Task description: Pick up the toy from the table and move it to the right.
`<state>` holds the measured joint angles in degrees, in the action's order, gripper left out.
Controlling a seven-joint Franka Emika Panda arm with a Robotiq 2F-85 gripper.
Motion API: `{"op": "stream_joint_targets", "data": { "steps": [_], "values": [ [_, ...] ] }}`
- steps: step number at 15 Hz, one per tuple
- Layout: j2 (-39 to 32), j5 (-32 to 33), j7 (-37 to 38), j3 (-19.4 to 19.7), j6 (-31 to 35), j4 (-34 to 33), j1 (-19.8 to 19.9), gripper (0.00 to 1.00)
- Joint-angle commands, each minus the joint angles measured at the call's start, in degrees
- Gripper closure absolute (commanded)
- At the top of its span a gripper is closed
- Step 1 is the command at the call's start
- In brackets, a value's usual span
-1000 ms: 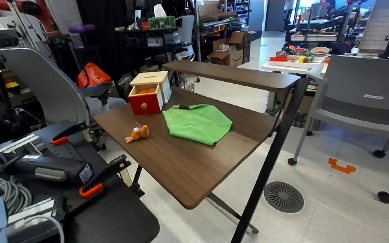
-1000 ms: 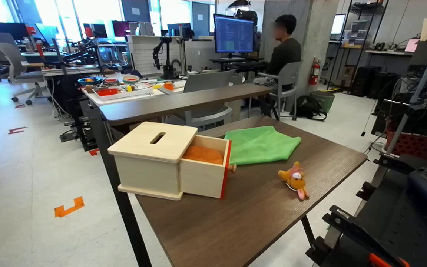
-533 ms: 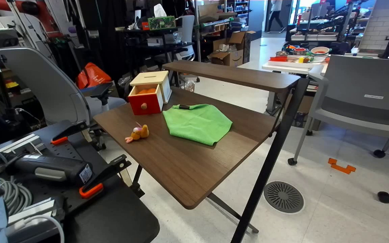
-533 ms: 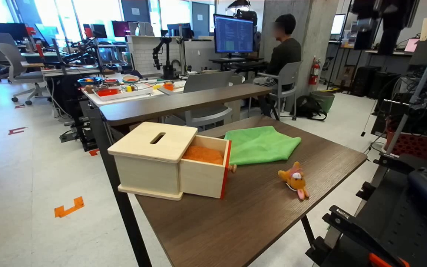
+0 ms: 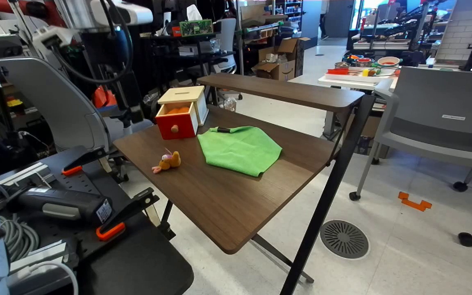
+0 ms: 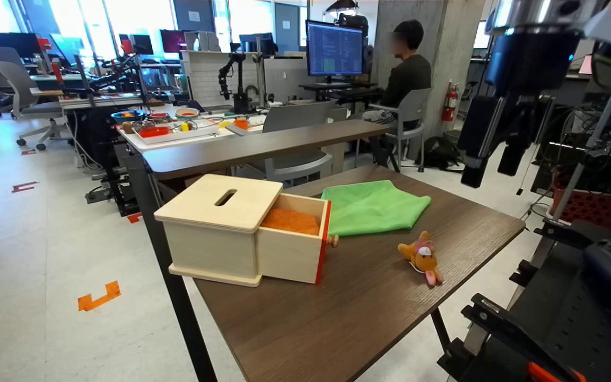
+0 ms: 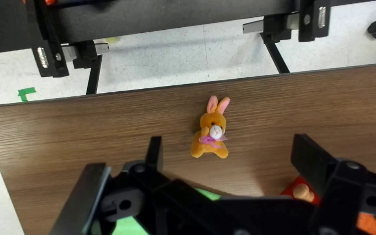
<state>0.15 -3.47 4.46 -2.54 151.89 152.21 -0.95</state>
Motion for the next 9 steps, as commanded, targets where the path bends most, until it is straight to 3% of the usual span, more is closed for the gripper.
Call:
{"op": "stream_joint_targets", "data": {
  "steps": [1, 9],
  "values": [
    [-11.5, 2.5, 4.0, 0.3, 9.2, -3.1, -0.7, 0.00],
    [-29.5, -0.5, 4.7, 0.3, 16.7, -13.6, -2.2, 0.00]
  ]
}}
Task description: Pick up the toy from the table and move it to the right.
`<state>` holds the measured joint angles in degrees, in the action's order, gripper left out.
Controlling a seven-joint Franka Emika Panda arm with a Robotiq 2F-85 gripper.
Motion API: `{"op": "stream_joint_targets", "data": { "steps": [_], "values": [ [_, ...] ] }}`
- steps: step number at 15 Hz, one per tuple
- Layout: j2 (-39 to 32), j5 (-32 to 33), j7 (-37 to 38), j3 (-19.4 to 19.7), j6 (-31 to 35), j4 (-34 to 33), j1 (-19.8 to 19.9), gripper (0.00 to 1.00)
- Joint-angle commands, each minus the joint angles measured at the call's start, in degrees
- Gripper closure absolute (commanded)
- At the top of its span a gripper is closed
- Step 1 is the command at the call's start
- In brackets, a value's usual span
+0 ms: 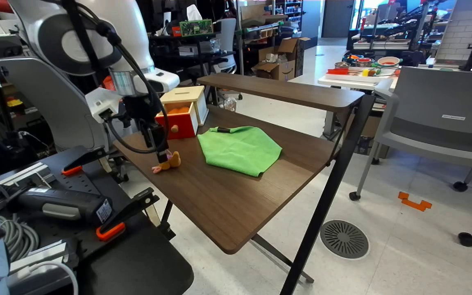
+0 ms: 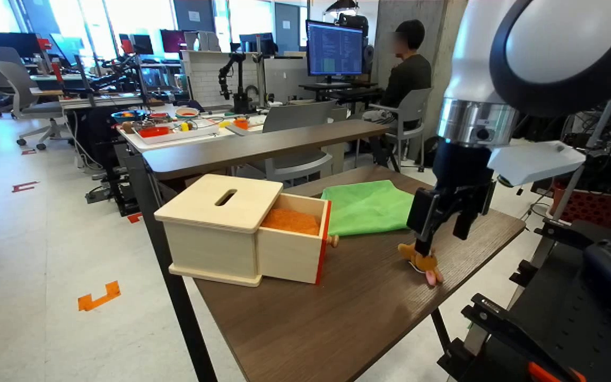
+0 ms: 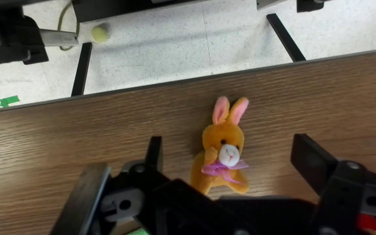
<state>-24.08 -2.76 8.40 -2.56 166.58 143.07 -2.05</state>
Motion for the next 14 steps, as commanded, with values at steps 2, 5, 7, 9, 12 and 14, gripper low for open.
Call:
{"op": "stream_joint_targets", "data": {
  "steps": [2, 5, 7, 9, 12, 14],
  "values": [
    [-7.9, -1.8, 0.6, -0.4, 1.7, -7.0, -0.8, 0.00],
    [-10.0, -1.6, 0.1, -0.3, 1.4, -9.2, -0.9, 0.34],
    [-10.1, -1.3, 0.2, 0.4, 0.3, -10.0, -1.0, 0.51],
    [-9.4, -1.2, 0.1, 1.1, -0.6, -9.8, -0.7, 0.66],
    [-7.1, -1.3, -0.1, 1.9, -0.9, -8.5, 0.4, 0.88],
    [-5.2, -1.6, -0.7, 2.0, -1.6, -8.0, 1.9, 0.98]
  ]
}}
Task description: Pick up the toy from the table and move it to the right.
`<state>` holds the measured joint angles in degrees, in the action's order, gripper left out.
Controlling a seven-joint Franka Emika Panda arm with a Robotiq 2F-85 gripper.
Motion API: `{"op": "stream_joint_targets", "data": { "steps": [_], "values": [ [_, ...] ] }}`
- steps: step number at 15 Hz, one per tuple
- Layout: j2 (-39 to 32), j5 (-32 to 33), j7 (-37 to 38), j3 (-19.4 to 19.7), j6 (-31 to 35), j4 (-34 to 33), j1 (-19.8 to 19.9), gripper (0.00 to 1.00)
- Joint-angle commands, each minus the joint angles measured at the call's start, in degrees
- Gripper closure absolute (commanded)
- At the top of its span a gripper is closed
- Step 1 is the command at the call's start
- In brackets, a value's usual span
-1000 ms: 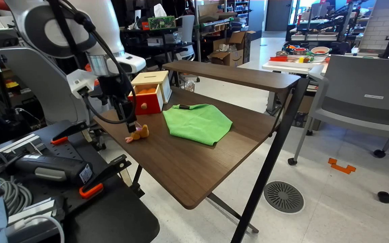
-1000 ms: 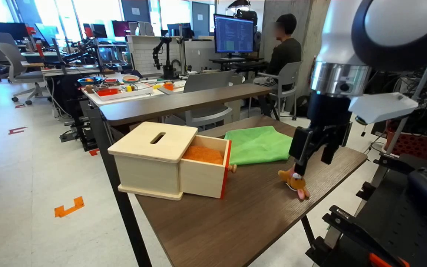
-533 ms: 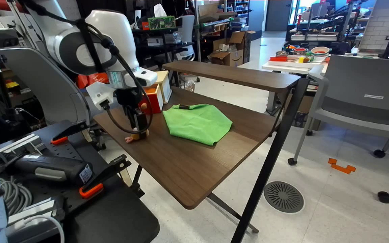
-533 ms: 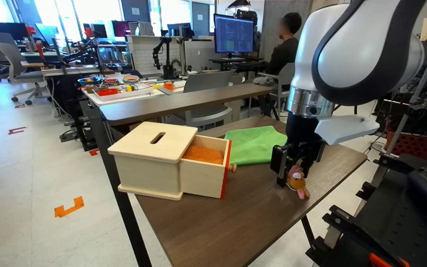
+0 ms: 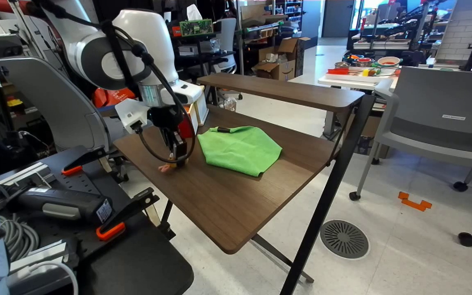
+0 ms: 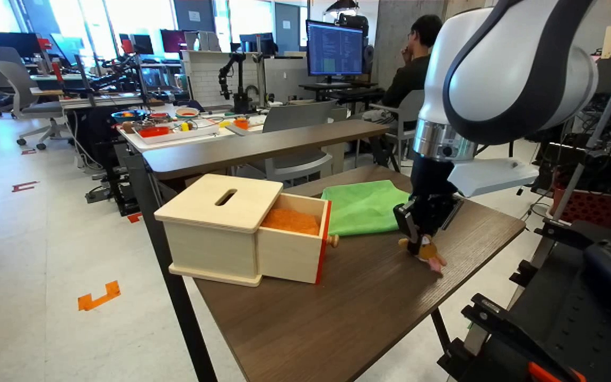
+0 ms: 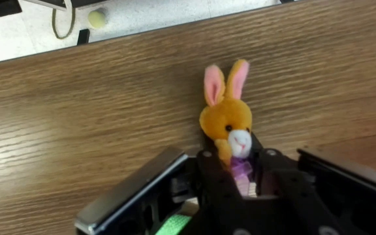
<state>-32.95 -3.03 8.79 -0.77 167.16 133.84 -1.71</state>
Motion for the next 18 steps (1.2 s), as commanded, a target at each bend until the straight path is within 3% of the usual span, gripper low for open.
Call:
{"op": "stream_joint_targets", "data": {
  "steps": [1, 4, 7, 12, 15, 18],
  "values": [
    [4.5, -1.3, -1.3, 0.6, -2.6, 1.2, 2.1, 0.96],
    [7.3, -1.1, -3.2, 1.0, -5.3, 0.5, 4.8, 0.97],
    [8.3, 1.0, -3.3, 4.9, -6.2, -1.0, 5.1, 0.96],
    [4.5, 3.0, -3.0, 11.2, -5.7, -5.3, 5.9, 0.96],
    [1.9, 3.3, -2.8, 13.0, -5.3, -6.9, 6.5, 0.96],
    [-1.1, 2.2, -4.1, 12.4, -5.4, -8.4, 8.4, 0.96]
  ]
}}
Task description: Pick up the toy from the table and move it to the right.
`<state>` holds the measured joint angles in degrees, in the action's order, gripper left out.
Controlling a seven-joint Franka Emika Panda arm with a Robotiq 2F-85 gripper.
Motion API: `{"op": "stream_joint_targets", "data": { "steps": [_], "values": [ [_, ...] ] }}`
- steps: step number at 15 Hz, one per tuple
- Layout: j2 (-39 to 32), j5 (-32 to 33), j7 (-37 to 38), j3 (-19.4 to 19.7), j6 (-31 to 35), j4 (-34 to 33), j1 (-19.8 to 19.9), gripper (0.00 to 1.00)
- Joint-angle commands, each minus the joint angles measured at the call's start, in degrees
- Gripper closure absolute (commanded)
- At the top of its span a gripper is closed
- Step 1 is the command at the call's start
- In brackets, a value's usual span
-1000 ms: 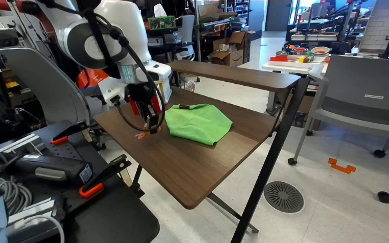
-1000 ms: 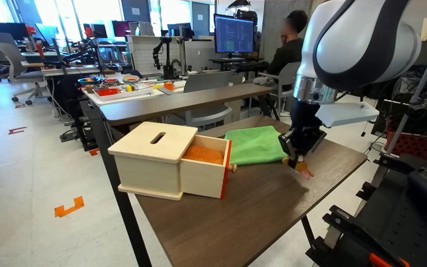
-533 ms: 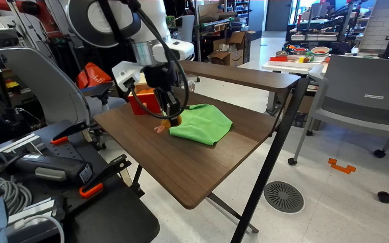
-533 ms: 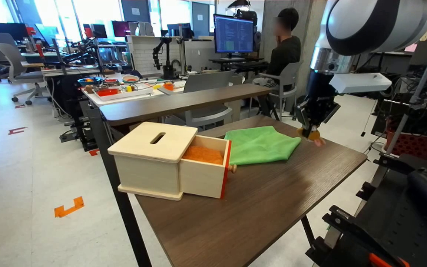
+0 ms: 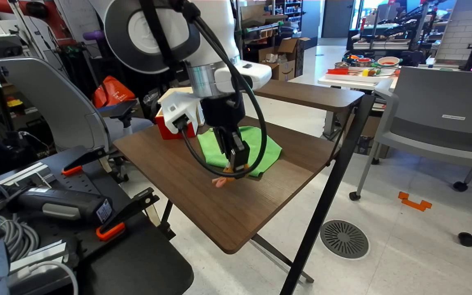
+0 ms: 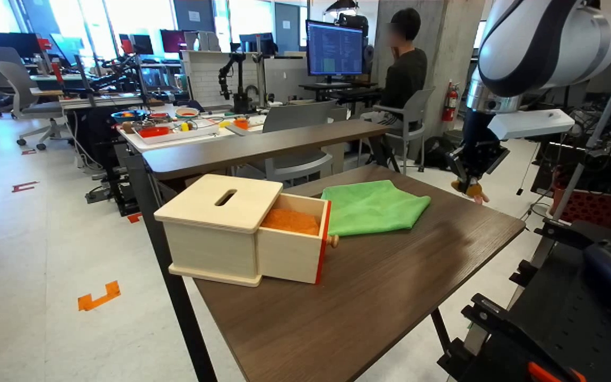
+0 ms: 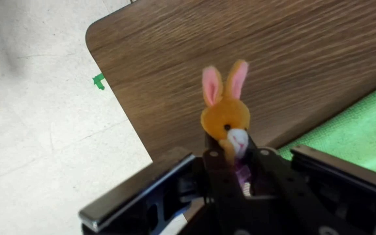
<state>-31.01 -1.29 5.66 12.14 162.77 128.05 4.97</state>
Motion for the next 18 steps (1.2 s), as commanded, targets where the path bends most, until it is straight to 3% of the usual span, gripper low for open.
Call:
{"op": "stream_joint_targets", "data": {
  "steps": [1, 5, 6, 8, 15, 18],
  "values": [
    [-3.7, 0.1, -1.2, -0.9, -1.1, -3.0, 2.4, 0.96],
    [-6.3, -0.2, -1.0, -0.7, -2.3, -4.5, 3.6, 0.96],
    [-6.5, -0.4, -1.1, -0.9, -2.8, -4.8, 4.1, 0.59],
    [-6.5, -0.3, -1.1, -0.7, -4.0, -5.2, 4.4, 0.51],
    [2.5, 0.8, -0.8, 0.3, -6.0, 0.2, 2.9, 0.01],
    [10.9, -1.6, -2.2, -2.6, -3.8, 6.2, 4.3, 0.00]
  ]
}}
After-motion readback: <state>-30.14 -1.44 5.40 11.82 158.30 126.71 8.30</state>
